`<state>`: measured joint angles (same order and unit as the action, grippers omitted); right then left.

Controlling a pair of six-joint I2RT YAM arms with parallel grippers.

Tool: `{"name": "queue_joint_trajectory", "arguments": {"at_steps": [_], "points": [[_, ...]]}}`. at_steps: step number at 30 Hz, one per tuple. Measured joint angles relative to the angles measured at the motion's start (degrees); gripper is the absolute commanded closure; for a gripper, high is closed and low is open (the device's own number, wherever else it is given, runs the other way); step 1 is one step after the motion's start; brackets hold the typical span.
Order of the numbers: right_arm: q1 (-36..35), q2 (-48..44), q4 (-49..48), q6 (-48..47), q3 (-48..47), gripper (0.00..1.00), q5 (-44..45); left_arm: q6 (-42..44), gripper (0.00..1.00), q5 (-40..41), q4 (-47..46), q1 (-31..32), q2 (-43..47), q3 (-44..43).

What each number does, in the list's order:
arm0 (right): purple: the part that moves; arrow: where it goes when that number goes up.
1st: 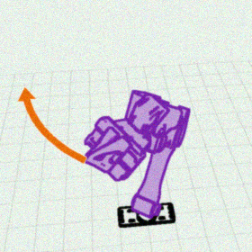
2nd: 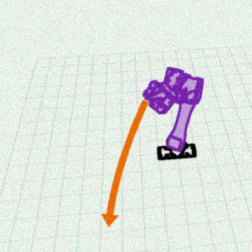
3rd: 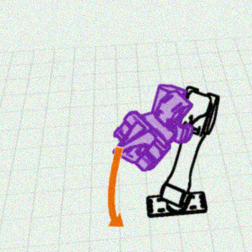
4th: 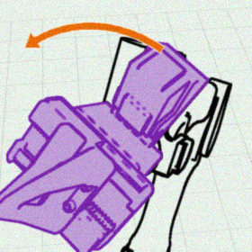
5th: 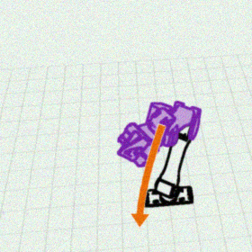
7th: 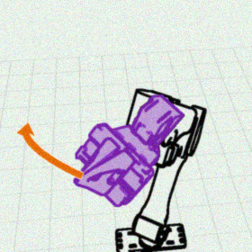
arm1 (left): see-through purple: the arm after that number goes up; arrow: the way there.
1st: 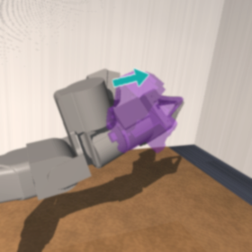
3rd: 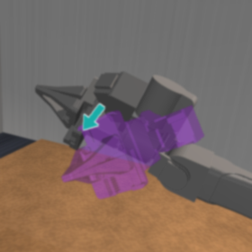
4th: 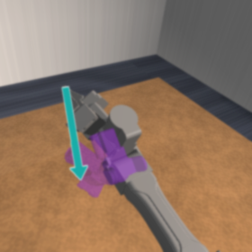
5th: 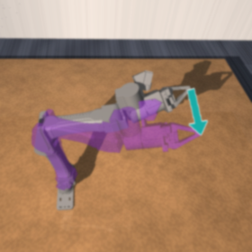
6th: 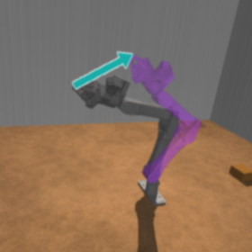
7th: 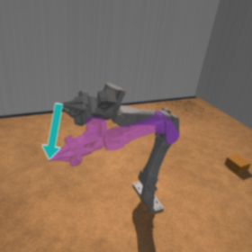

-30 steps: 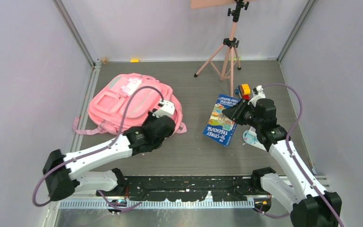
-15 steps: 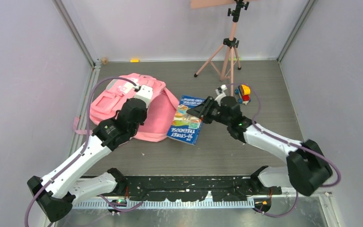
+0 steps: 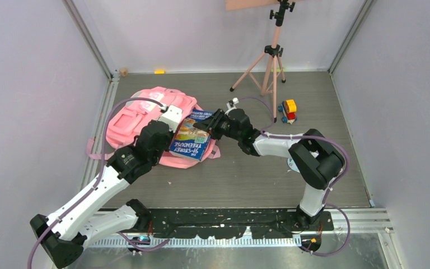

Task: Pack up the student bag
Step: Place the book in the student bag.

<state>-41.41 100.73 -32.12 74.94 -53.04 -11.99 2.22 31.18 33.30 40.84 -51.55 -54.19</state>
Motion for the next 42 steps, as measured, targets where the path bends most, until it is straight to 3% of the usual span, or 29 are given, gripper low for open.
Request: {"name": "queue_joint_trajectory", "arguments": {"at_steps": [16, 27, 32, 37, 42], "points": [[-1.62, 13.7, -4.94, 2.43, -15.47, 0.99, -1.29, 0.83, 1.0, -1.79, -0.39, -0.09, 0.2, 0.24], [-4.2, 24.11, -5.05, 1.2, -23.74, 0.99, 4.15, 0.74, 1.0, -3.8, -0.35, -0.17, 0.2, 0.66], [-5.99, 29.81, -2.71, -1.18, -33.4, 0.73, 7.89, 0.04, 1.0, -4.85, -0.48, -0.61, 0.2, 0.66], [-6.86, 31.28, -1.66, -2.78, -35.56, 0.44, 10.4, -0.28, 1.0, -5.51, -0.59, -0.85, 0.22, 0.87], [-7.02, 28.55, -0.87, -7.13, -31.63, 0.29, 13.07, -0.33, 1.0, -5.97, -0.92, -1.03, 0.33, 1.16]]}}
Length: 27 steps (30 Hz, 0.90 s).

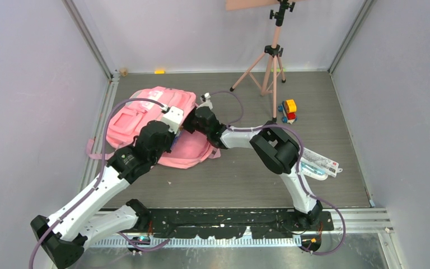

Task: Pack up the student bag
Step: Place the book in the student bag.

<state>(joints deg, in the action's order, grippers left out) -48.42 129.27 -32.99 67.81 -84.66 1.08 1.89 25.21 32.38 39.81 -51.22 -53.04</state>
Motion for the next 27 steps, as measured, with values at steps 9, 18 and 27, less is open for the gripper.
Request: {"name": "queue_joint_trajectory", "arguments": {"at_steps": [9, 18, 27], "points": [[0.02, -7.98, 7.04, -8.63, 8.2, 0.2, 3.3, -0.17, 1.0, -0.5, -0.2, -0.46, 0.66, 0.42], [-0.11, -10.43, 9.25, -9.14, 11.85, 0.23, 4.02, -0.22, 1.0, -1.27, -0.22, -0.48, 0.63, 0.7], [-0.92, -12.92, 12.02, -9.42, 12.31, 0.38, 5.92, -0.37, 1.0, -1.53, -0.22, -0.52, 0.57, 0.7]]}}
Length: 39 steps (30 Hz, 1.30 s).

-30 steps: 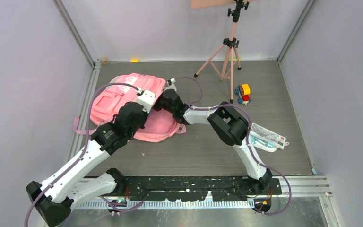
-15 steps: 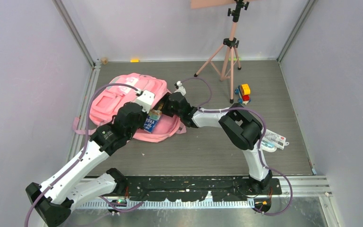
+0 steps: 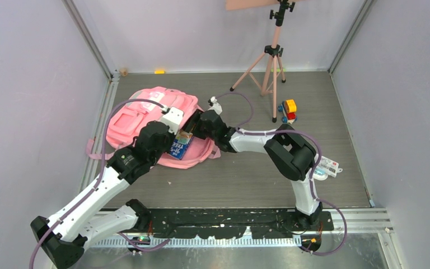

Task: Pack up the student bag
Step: Place the book in the student bag.

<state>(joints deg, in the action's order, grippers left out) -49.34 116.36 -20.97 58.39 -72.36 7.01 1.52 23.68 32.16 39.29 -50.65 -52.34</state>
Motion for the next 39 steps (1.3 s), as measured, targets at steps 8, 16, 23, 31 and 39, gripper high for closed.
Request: {"name": "queue_joint_trajectory", "arguments": {"at_steps": [8, 16, 23, 31, 39], "points": [[-0.87, 10.36, 3.17, -2.82, -17.07, 0.15, 0.55, -0.02, 1.0, -0.46, -0.52, -0.04, -0.11, 0.02], [-2.91, 5.99, 3.74, -10.54, -9.7, 0.07, 9.68, -0.17, 1.0, -1.27, -0.61, -0.04, -0.11, 0.02], [-3.58, -3.41, 3.1, -16.48, 1.88, 0.07, 12.57, -0.83, 1.0, -1.79, -0.5, -0.04, -0.11, 0.31], [-3.61, -4.24, 4.76, -17.09, 2.86, 0.07, 11.8, -1.01, 1.0, -1.88, -0.5, -0.04, -0.17, 0.31], [-3.8, -10.73, 4.76, -17.97, 8.94, 0.08, 11.87, -1.05, 1.0, -3.37, -0.48, -0.04, -0.26, 0.68]]}}
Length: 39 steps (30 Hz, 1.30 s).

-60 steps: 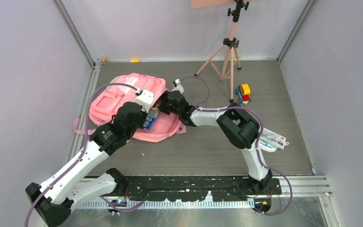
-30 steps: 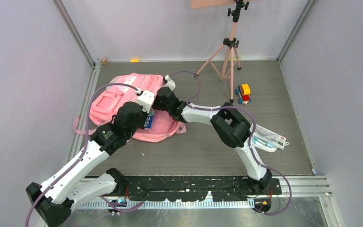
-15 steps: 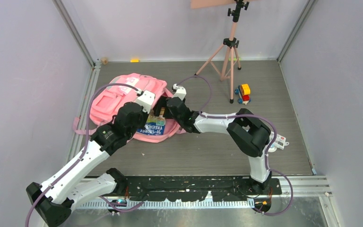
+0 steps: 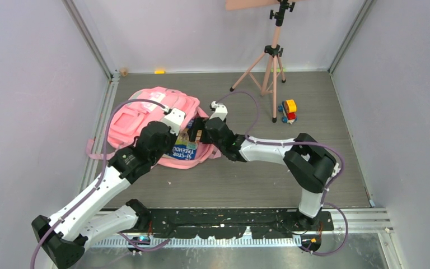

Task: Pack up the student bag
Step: Place the book in the student bag, then adjust the student bag at the center of the board.

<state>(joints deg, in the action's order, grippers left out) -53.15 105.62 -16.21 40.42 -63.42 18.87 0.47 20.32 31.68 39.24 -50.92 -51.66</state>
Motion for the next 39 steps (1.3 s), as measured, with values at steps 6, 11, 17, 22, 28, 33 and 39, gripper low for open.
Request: {"name": "queue_joint_trajectory", "arguments": {"at_steps": [6, 11, 17, 22, 28, 33, 39], "points": [[0.0, -7.28, 1.53, -1.81, 2.25, 0.1, 0.26, -1.11, 1.0, -3.04, 0.11, -0.07, -1.46, -0.02], [0.0, -15.26, 4.96, -3.13, 7.13, 0.05, 3.32, -3.76, 1.0, -7.3, 0.7, -0.33, -5.84, -0.9], [1.2, -23.98, 12.13, -4.2, 13.92, 0.01, 7.85, -6.99, 1.0, -8.92, 0.13, 3.3, -12.92, -2.38], [2.01, -33.59, 16.41, -4.76, 19.3, 0.0, 11.21, -9.2, 1.0, -6.4, -2.29, 10.32, -22.82, -5.42], [2.01, -47.54, 21.09, -6.1, 23.98, 0.0, 15.26, -12.11, 0.98, -4.92, -8.15, 16.9, -33.86, -10.62], [2.08, -55.58, 23.71, -8.24, 26.8, 0.0, 17.33, -14.88, 0.48, -7.34, -15.26, 18.05, -38.12, -11.76], [2.16, -61.46, 24.11, -11.78, 30.71, 0.08, 15.69, -16.04, 0.15, -9.03, -17.27, 18.4, -35.1, -11.78]]}}
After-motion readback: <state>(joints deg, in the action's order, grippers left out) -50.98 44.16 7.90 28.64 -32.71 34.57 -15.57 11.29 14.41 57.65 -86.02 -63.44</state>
